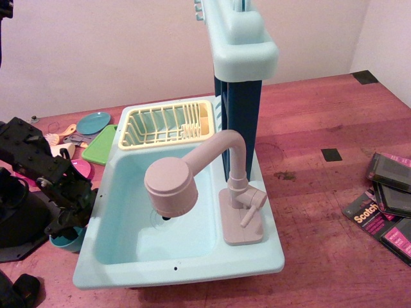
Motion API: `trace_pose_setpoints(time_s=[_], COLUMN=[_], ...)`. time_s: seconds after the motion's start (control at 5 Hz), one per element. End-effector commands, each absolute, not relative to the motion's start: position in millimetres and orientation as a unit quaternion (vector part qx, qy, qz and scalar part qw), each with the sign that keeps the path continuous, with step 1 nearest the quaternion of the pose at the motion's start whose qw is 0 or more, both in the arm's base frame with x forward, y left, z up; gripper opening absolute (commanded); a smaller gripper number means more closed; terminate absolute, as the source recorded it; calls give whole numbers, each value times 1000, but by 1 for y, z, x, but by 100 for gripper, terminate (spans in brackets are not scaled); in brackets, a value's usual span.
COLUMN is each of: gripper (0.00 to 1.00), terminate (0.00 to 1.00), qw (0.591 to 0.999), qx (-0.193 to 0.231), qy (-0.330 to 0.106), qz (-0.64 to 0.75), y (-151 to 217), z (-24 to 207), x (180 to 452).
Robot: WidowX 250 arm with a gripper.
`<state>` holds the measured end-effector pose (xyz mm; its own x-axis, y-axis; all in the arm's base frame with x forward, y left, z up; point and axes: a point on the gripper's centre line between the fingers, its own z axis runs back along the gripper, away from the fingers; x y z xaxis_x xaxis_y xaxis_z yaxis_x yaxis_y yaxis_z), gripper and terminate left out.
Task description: Put cup from anywhere into sink
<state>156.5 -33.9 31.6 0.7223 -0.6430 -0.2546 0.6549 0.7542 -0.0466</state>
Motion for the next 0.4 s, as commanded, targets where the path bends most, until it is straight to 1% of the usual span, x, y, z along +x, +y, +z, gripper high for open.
trace_pose_setpoints(time_s=[0.0,0.2], gripper=[100,100], terminate=[0,0], qw=[930,928], qx=[26,26], qy=[117,119], qz=[-348,-352], y=[-38,-39], z=[33,34], x=[159,160])
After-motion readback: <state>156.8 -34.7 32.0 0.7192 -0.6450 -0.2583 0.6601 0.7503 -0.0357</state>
